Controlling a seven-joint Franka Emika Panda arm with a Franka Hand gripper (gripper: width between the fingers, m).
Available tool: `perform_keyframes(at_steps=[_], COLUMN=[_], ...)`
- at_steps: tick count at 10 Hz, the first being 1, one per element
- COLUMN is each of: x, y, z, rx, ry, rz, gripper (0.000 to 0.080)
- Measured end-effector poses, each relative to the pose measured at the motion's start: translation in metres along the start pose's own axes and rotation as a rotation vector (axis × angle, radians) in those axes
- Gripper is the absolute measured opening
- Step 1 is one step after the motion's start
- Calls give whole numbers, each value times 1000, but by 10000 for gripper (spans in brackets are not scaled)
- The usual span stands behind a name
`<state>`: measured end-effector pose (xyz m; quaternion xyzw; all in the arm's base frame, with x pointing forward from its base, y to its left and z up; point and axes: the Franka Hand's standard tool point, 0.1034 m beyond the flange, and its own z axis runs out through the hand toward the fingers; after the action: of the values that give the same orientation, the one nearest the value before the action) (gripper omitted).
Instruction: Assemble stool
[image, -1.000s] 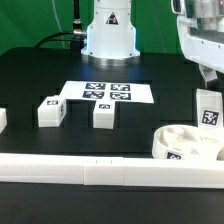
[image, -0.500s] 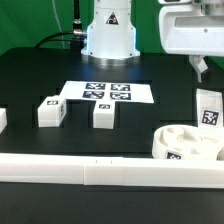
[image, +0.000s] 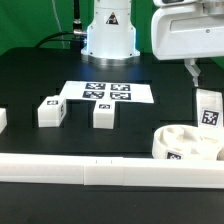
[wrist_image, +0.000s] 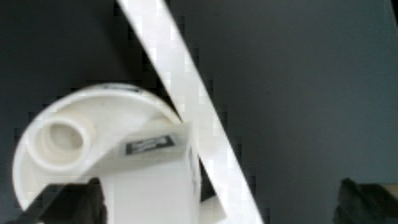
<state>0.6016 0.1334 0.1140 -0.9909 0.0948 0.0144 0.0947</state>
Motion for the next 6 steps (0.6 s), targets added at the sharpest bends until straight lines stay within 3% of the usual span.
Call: perform_keyframes(at_steps=[1,6], x=[1,2], y=[-2,2], z=[0,0], rx=[-32,-36], ry=[5,-1], rz=[-130,-432], gripper=[649,649])
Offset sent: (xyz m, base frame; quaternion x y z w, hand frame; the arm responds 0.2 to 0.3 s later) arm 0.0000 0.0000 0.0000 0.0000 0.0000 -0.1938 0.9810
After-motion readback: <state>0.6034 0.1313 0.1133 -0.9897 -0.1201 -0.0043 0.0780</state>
